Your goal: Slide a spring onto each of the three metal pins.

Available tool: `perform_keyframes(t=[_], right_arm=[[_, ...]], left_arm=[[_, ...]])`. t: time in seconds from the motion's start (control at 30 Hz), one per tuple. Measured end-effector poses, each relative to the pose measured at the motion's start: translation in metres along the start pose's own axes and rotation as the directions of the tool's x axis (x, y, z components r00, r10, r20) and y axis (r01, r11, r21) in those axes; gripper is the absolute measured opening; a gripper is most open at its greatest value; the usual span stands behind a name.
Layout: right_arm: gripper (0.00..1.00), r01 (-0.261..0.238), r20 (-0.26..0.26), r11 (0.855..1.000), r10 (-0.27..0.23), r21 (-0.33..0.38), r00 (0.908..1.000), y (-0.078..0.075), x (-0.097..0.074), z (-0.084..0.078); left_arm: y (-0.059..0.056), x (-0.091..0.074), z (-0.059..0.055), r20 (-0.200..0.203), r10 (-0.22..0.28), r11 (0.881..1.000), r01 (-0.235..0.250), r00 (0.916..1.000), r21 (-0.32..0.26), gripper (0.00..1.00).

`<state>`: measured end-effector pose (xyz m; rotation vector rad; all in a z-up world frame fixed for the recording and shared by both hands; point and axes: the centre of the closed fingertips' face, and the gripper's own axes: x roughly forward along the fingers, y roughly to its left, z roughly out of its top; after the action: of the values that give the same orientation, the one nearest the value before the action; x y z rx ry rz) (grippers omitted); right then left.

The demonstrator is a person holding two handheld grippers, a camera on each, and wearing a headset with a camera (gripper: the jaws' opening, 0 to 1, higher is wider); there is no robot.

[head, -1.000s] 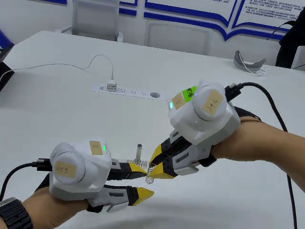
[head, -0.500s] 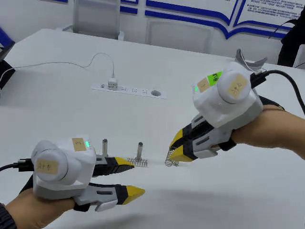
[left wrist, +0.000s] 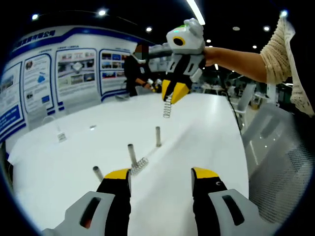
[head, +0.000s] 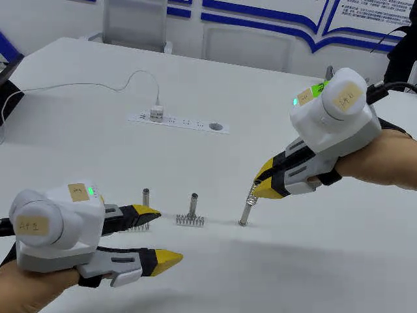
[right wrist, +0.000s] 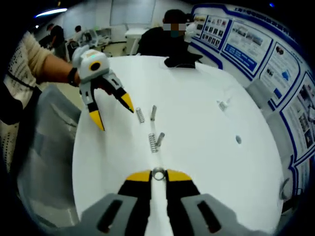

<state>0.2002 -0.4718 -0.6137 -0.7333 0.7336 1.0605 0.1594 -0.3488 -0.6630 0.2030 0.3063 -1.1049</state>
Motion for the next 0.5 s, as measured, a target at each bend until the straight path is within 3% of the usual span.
perform_keyframes(t=[0.27,0.5], right_arm=[[0.12,0.022,0.001,0.998,-0.022,0.059,0.9998,-0.016,0.008,-0.011],[0.12,0.017,0.000,0.996,-0.017,0.092,0.9999,-0.021,0.020,-0.017]], left_arm=[[0.010,-0.012,-0.002,0.009,0.052,0.998,-0.051,0.9986,-0.033,0.56],[0.015,-0.016,-0.005,0.003,0.071,0.996,-0.070,0.9975,-0.048,0.58]])
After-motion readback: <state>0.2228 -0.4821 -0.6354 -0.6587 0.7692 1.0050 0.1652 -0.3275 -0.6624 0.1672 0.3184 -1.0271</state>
